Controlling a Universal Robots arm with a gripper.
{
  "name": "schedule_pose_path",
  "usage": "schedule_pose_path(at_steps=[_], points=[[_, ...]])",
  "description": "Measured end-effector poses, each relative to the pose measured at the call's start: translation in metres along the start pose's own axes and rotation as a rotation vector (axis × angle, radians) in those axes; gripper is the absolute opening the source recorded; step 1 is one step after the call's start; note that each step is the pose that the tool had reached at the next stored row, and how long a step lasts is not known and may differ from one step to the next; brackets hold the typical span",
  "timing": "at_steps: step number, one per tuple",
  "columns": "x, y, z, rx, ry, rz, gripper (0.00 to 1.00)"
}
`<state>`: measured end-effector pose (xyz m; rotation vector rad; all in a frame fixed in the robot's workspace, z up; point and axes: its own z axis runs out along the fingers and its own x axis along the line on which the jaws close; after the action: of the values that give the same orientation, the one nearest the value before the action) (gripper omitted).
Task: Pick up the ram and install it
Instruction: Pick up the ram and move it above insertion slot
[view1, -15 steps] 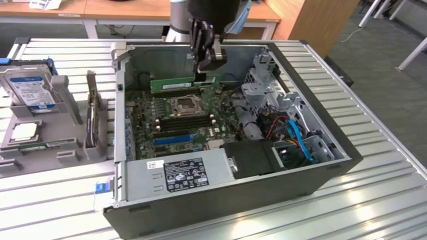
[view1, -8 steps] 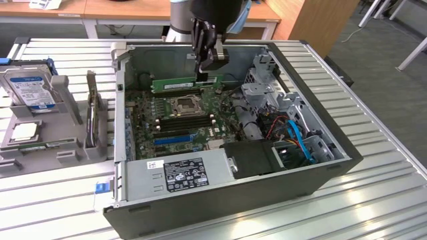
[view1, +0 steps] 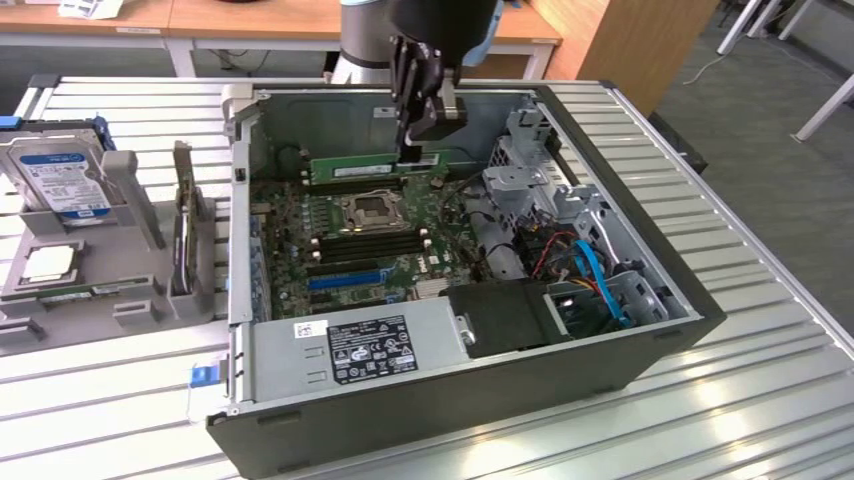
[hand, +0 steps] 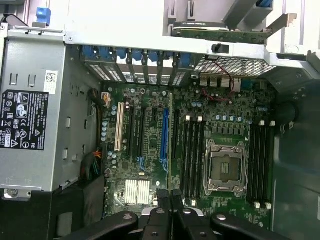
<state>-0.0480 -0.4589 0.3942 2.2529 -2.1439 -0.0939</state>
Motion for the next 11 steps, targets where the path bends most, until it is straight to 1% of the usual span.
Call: schedule_pose_path(at_steps=[2, 3, 8, 11], points=[[0.0001, -0.0020, 0.0000, -0.0029, -0.0002, 0.000, 0.12], [0.0002, -0.0025, -0.0001, -0.0033, -0.0001, 0.001, 0.12], [0.0001, -0.0026, 0.0001, -0.0035, -0.0003, 0.002, 0.12], [0.0001, -0.0027, 0.0008, -0.0030, -0.0014, 0.021, 0.12]])
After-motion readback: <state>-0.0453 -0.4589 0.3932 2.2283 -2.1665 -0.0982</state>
